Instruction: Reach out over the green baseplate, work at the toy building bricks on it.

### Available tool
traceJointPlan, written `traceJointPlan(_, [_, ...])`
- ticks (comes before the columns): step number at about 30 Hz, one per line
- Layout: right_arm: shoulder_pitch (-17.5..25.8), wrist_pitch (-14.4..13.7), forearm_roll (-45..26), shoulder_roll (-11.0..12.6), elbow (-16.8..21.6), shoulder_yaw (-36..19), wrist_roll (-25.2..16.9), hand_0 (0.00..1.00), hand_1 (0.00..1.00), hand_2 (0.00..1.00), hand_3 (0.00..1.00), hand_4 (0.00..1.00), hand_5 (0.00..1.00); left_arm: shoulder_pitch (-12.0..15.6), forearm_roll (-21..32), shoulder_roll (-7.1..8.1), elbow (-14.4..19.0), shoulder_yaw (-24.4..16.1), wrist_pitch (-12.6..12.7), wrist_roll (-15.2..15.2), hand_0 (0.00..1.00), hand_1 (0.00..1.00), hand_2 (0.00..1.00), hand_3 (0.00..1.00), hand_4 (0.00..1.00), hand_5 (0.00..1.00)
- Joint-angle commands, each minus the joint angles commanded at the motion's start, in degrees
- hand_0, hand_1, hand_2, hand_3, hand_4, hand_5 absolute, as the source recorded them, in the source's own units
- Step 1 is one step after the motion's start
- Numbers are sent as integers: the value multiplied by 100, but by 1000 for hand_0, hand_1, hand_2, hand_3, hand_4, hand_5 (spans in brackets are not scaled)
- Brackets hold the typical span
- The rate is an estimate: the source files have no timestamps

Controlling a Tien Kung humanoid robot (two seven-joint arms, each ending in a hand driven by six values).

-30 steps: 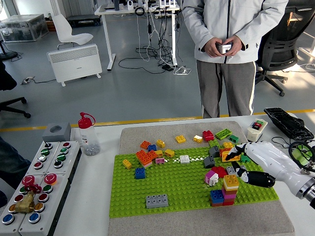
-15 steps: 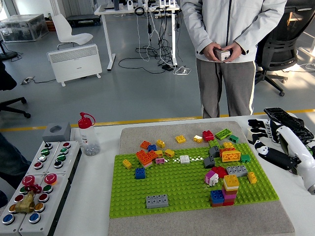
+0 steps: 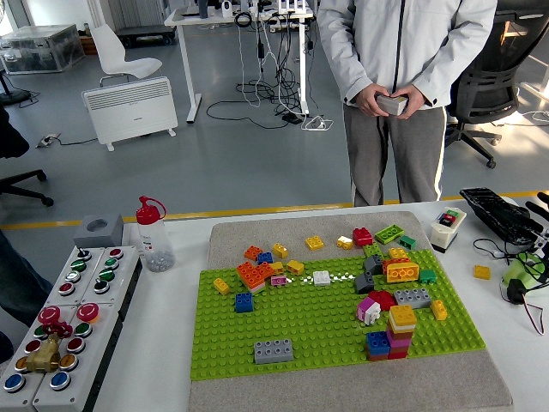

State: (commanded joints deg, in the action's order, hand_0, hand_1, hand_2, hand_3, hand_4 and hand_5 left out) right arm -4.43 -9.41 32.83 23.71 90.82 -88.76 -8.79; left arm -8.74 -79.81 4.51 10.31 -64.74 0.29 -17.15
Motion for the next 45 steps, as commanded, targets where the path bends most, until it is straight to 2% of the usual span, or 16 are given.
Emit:
traceJointPlan(3, [59,-8,-643,-73,-58,-114,15,781,754,755,751,604,558,-5,-4,1,0,-8,4,5,681,696,674,613,353,998])
traceJointPlan(16, [190,0,-3369,-290,-222,-296,158,785,746,758,749,581,525,-16,-36,-4,0,-19,9,8,680,696,674,612,353,998])
traceJointPlan(20, [218,3,-3957,-319,-248,-331,230,785,746,758,749,581,525,-20,-43,-5,0,-21,9,12,680,696,674,612,353,998])
traceJointPlan(21, [223,7,-4049,-325,-251,-337,248,836,775,784,764,595,512,-21,-44,-5,0,-21,9,13,680,696,674,612,353,998])
traceJointPlan(22, [228,19,-4145,-334,-256,-345,279,836,775,784,764,595,512,-21,-43,-6,0,-21,9,14,680,696,674,612,353,998])
traceJointPlan(32, [234,15,-4001,-374,-274,-348,518,846,788,801,785,618,473,-12,-31,-9,0,-10,0,15,680,697,674,612,353,998])
traceJointPlan(44, [275,-32,-3837,-396,-292,-386,719,845,789,805,780,624,516,-9,6,-9,0,12,-11,16,680,696,674,612,353,998])
traceJointPlan(45, [277,-22,-3807,-397,-288,-383,742,873,807,827,820,618,540,-8,7,-11,0,14,-12,15,679,697,674,612,353,998])
